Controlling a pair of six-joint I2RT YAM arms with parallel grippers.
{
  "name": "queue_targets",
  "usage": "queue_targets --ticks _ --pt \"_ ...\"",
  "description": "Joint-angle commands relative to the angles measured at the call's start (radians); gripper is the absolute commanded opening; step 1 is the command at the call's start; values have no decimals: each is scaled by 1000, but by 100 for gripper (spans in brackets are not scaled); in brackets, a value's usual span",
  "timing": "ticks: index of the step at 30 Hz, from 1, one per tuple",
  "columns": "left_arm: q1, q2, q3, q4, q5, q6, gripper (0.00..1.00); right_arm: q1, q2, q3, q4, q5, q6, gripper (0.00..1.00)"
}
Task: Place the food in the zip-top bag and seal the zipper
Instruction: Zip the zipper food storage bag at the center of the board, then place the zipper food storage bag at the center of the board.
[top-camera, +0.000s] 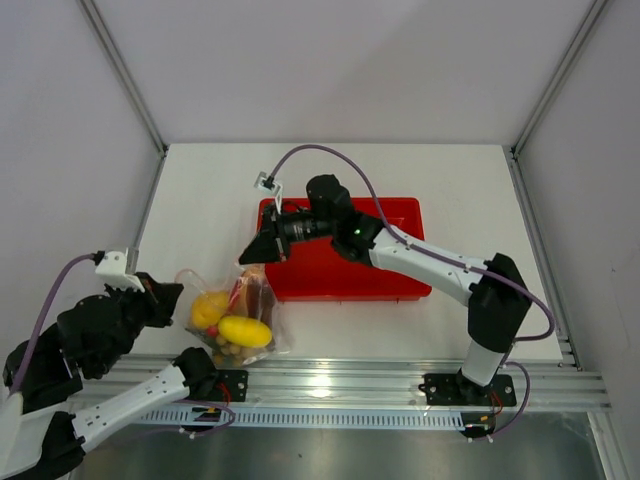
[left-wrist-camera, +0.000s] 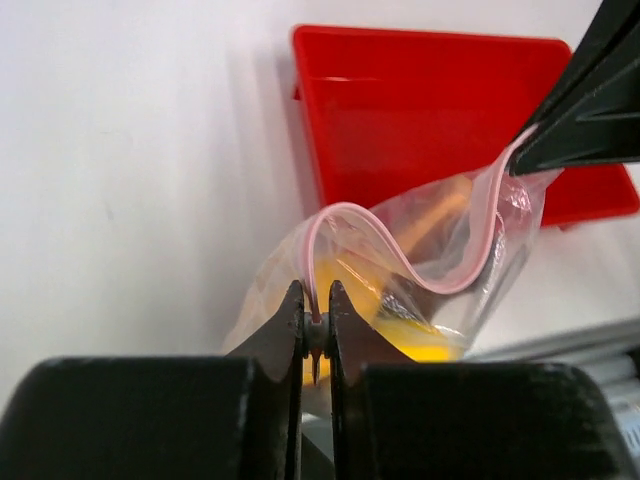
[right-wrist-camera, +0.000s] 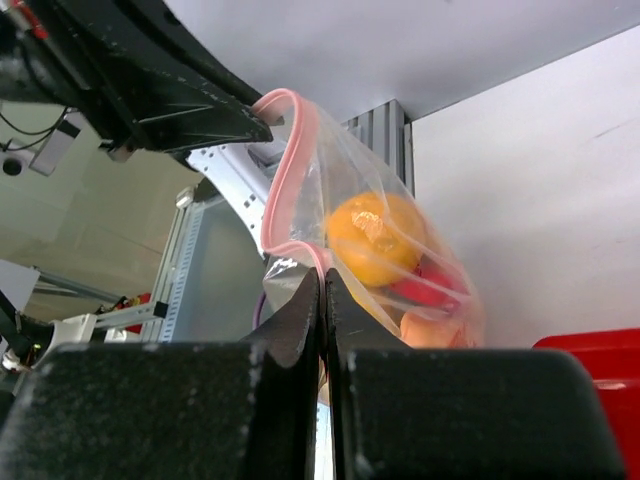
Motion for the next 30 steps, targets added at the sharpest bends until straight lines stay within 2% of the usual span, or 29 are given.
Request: queue_targets --ticks 1,11,16,18,19,22,23,25,26,30 --pt "-3 27 16 45 -166 -36 8 -20 66 100 79 -41 29 0" --pt "-2 52 115 -67 -400 -34 12 -56 246 291 125 -92 95 0" --pt "-3 13 109 11 -435 44 15 -72 326 358 174 -116 153 0" --pt "-3 4 75 53 -440 76 20 -81 361 370 206 -122 179 0" --pt "-3 1 57 80 -441 79 24 -87 372 374 220 -122 199 0" --pt "-2 -4 15 142 -433 114 43 -101 424 413 249 -121 212 0" --pt "-3 1 1 148 -435 122 63 -104 439 425 249 -121 213 0" --pt "-3 10 -10 151 -455 124 83 -115 483 459 275 -126 227 0" --pt "-3 22 -10 151 -463 122 99 -119 500 480 271 -129 230 0" --pt "-3 64 36 131 -519 130 100 -136 579 565 260 -133 224 0"
